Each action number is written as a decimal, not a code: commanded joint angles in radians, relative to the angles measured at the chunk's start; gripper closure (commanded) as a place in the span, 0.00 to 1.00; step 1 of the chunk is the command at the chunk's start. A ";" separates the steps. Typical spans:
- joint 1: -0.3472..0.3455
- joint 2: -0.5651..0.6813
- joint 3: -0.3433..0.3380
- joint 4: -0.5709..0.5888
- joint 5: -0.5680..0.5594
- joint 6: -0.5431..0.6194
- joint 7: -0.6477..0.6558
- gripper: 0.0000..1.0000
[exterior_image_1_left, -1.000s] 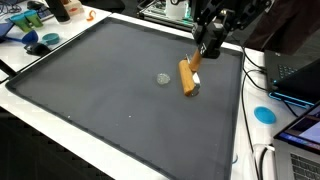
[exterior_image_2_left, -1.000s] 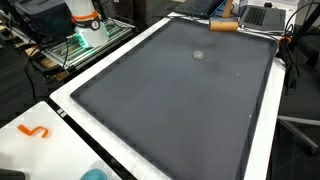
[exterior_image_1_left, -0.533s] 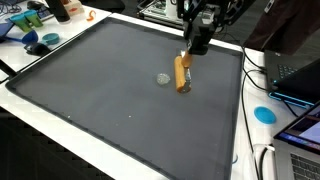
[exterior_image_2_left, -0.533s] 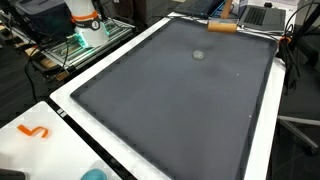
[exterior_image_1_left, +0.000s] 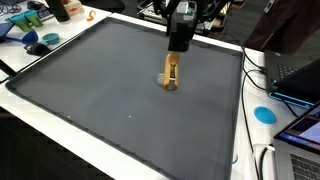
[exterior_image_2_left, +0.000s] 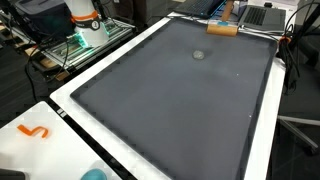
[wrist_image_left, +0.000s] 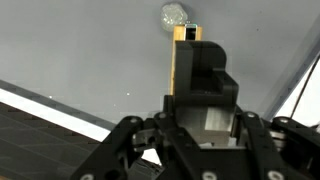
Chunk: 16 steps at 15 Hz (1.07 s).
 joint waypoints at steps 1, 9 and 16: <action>-0.034 -0.045 -0.013 -0.044 0.040 0.039 -0.037 0.76; -0.135 -0.143 -0.016 -0.205 0.140 0.244 -0.162 0.76; -0.212 -0.263 -0.017 -0.382 0.300 0.303 -0.314 0.76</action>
